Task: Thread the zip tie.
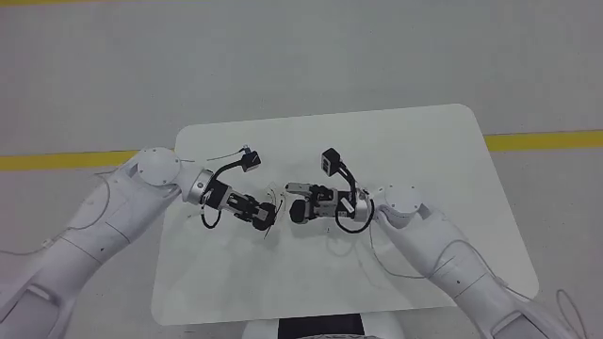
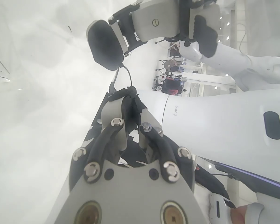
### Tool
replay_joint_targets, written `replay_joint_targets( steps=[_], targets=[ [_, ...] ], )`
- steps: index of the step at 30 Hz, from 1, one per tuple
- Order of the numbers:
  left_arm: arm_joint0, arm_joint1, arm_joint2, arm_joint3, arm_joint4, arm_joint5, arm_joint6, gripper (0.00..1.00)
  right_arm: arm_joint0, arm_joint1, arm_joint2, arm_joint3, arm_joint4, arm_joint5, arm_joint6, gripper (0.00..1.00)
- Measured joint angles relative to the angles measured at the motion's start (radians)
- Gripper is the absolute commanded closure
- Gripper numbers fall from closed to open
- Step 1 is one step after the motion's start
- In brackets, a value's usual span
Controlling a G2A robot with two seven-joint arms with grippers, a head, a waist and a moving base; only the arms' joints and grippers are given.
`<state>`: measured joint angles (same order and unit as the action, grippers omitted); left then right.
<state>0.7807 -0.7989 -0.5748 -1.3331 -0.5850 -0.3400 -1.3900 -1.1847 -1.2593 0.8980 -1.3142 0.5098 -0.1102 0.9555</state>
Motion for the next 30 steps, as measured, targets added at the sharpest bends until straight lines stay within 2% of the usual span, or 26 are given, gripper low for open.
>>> replay_joint_targets(
  steps=[4, 25, 30],
  targets=[
    [0.000, 0.000, 0.000, 0.000, 0.000, 0.000, 0.000, 1.00, 0.019, -0.005, -0.014, 0.038, -0.012, -0.024, 0.006, 0.00],
    [0.000, 0.000, 0.000, 0.000, 0.000, 0.000, 0.000, 1.00, 0.018, -0.013, -0.036, 0.051, -0.001, -0.013, 0.013, 0.00],
    [0.000, 0.000, 0.000, 0.000, 0.000, 0.000, 0.000, 1.00, 0.017, -0.018, -0.035, 0.060, 0.027, -0.059, 0.013, 0.00]
  ],
)
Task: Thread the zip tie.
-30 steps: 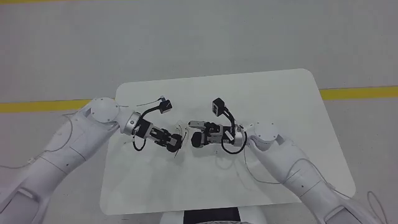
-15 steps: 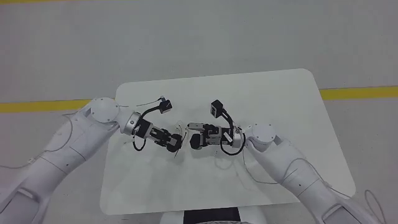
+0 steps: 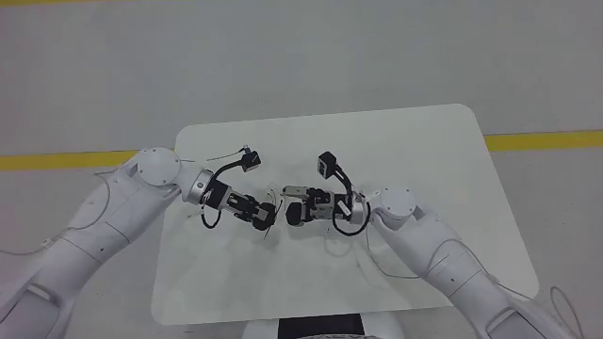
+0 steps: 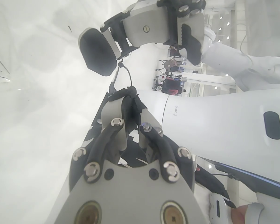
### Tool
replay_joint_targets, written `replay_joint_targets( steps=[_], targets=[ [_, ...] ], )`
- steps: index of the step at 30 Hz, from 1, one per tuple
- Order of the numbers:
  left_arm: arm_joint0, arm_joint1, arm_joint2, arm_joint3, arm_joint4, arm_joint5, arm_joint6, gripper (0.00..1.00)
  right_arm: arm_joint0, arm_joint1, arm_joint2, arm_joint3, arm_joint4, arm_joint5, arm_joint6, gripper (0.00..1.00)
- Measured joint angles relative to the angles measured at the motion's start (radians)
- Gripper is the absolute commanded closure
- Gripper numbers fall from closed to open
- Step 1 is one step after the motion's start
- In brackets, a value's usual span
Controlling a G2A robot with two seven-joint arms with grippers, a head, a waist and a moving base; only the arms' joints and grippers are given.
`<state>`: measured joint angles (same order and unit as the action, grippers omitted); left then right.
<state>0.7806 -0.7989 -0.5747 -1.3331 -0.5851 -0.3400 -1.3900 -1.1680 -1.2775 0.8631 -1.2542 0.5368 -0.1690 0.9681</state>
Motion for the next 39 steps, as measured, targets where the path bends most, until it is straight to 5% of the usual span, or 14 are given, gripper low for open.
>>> replay_joint_targets(
  steps=[1, 3, 5, 29, 39],
  targets=[
    [0.000, 0.000, 0.000, 0.000, 0.000, 0.000, 0.000, 1.00, 0.002, -0.001, 0.000, 0.004, 0.002, -0.009, 0.000, 0.00],
    [0.000, 0.000, 0.000, 0.000, 0.000, 0.000, 0.000, 1.00, 0.004, -0.003, -0.001, 0.010, 0.004, -0.016, 0.005, 0.42],
    [0.000, 0.000, 0.000, 0.000, 0.000, 0.000, 0.000, 1.00, 0.008, -0.004, -0.002, 0.018, 0.012, -0.023, 0.020, 0.55],
    [0.000, 0.000, 0.000, 0.000, 0.000, 0.000, 0.000, 1.00, 0.054, -0.025, -0.026, 0.105, 0.023, -0.045, 0.055, 0.82],
    [0.000, 0.000, 0.000, 0.000, 0.000, 0.000, 0.000, 1.00, 0.057, -0.029, -0.025, 0.111, 0.020, -0.049, 0.062, 0.85]
  ],
)
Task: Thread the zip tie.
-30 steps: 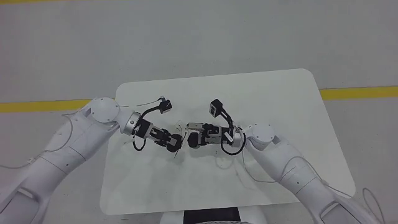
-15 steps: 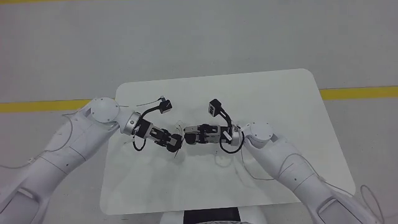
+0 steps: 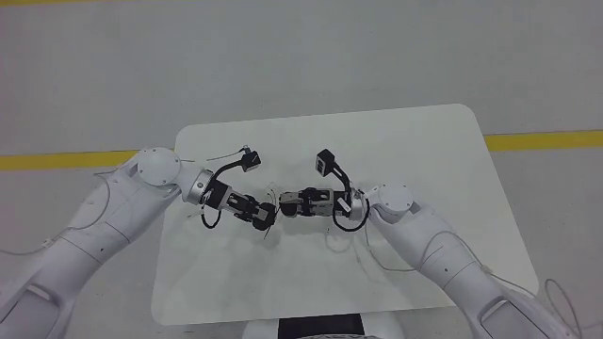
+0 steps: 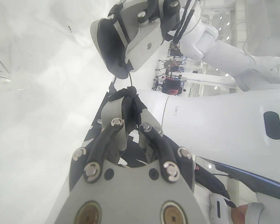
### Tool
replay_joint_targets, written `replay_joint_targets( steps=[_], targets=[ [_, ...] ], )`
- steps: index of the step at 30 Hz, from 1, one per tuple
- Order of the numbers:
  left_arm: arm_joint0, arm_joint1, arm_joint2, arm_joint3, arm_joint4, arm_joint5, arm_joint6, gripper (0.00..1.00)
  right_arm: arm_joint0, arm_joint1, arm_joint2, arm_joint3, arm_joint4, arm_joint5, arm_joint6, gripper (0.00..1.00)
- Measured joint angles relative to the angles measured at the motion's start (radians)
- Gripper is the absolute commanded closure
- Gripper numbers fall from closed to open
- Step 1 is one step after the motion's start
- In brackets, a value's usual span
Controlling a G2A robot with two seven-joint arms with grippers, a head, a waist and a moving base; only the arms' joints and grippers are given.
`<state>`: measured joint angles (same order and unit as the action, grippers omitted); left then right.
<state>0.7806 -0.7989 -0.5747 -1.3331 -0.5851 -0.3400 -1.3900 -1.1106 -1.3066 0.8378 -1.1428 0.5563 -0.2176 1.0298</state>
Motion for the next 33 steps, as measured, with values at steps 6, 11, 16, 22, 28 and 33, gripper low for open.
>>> replay_joint_targets(
  steps=[6, 11, 16, 22, 28, 33],
  targets=[
    [0.000, 0.000, 0.000, 0.000, 0.000, 0.000, 0.000, 1.00, -0.002, -0.002, 0.000, 0.000, -0.003, -0.001, 0.003, 0.88],
    [0.000, 0.000, 0.000, 0.000, 0.000, 0.000, 0.000, 1.00, -0.004, -0.002, 0.001, -0.004, -0.004, -0.002, 0.008, 0.86],
    [0.000, 0.000, 0.000, 0.000, 0.000, 0.000, 0.000, 1.00, -0.006, -0.003, 0.001, -0.006, -0.005, -0.001, 0.013, 0.86],
    [0.000, 0.000, 0.000, 0.000, 0.000, 0.000, 0.000, 1.00, -0.009, -0.004, 0.003, -0.008, -0.007, -0.002, 0.016, 0.97],
    [0.000, 0.000, 0.000, 0.000, 0.000, 0.000, 0.000, 1.00, -0.013, -0.003, 0.007, -0.014, -0.014, -0.003, 0.016, 1.00],
    [0.000, 0.000, 0.000, 0.000, 0.000, 0.000, 0.000, 1.00, -0.019, -0.001, 0.012, -0.021, -0.020, -0.003, 0.013, 1.00]
  ],
)
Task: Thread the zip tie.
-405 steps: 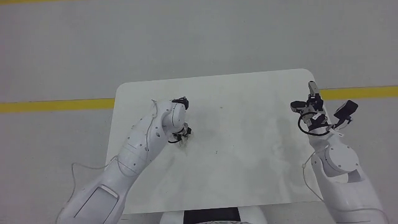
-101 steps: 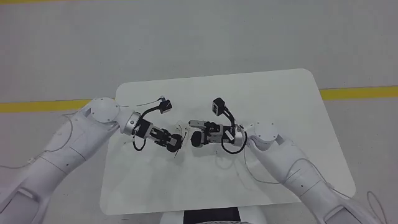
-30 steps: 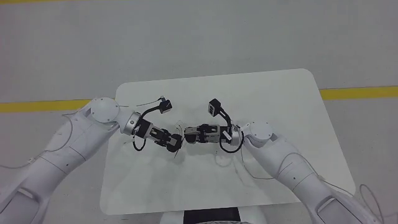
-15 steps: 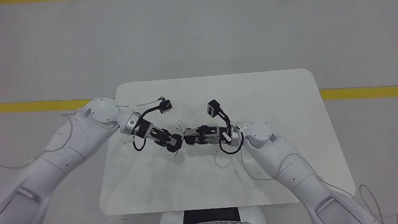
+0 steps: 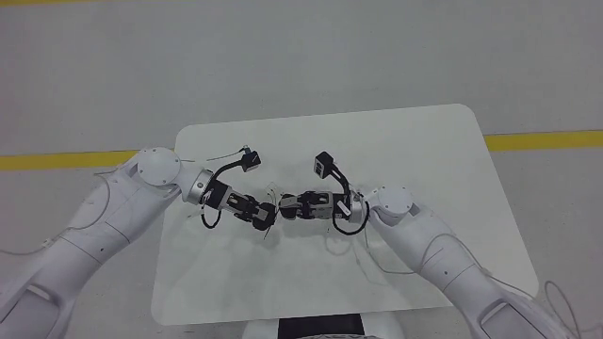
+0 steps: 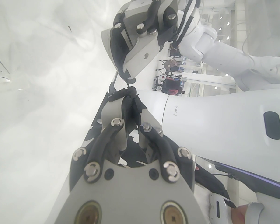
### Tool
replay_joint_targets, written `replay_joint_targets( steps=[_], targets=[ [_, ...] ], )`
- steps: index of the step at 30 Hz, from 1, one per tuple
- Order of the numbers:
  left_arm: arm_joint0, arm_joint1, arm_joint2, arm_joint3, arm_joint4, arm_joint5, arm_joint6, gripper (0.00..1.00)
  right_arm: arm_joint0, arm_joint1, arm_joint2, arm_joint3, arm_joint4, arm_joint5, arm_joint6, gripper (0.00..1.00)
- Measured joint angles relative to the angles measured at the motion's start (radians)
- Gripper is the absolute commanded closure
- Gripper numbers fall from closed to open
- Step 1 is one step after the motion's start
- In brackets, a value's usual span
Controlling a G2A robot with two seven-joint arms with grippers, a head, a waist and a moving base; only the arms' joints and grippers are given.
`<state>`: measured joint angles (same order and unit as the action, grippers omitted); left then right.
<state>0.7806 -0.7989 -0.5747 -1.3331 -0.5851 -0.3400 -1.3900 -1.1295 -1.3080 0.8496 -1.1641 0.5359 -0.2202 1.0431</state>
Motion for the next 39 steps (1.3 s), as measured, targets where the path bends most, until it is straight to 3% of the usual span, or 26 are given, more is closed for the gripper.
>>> replay_joint_targets(
  steps=[4, 5, 6, 7, 23, 34, 39],
  targets=[
    [0.000, 0.000, 0.000, 0.000, 0.000, 0.000, 0.000, 1.00, -0.004, 0.002, 0.005, -0.006, -0.004, 0.000, 0.000, 1.00],
    [0.000, 0.000, 0.000, 0.000, 0.000, 0.000, 0.000, 0.95, -0.005, 0.002, 0.007, -0.008, -0.004, -0.001, -0.001, 1.00],
    [0.000, 0.000, 0.000, 0.000, 0.000, 0.000, 0.000, 0.16, -0.007, 0.002, 0.009, -0.010, -0.004, -0.003, -0.002, 1.00],
    [0.000, 0.000, 0.000, 0.000, 0.000, 0.000, 0.000, 0.00, -0.010, 0.003, 0.011, -0.013, -0.003, -0.005, -0.004, 1.00],
    [0.000, 0.000, 0.000, 0.000, 0.000, 0.000, 0.000, 0.00, -0.056, 0.016, 0.066, -0.046, -0.004, -0.037, -0.081, 1.00],
    [0.001, 0.000, 0.000, 0.000, -0.001, 0.000, 0.001, 0.00, -0.061, 0.015, 0.069, -0.051, 0.000, -0.037, -0.092, 1.00],
    [0.054, 0.001, -0.027, -0.012, -0.010, 0.000, 0.114, 0.00, -0.111, 0.017, 0.106, -0.076, 0.051, -0.103, -0.180, 1.00]
  ],
)
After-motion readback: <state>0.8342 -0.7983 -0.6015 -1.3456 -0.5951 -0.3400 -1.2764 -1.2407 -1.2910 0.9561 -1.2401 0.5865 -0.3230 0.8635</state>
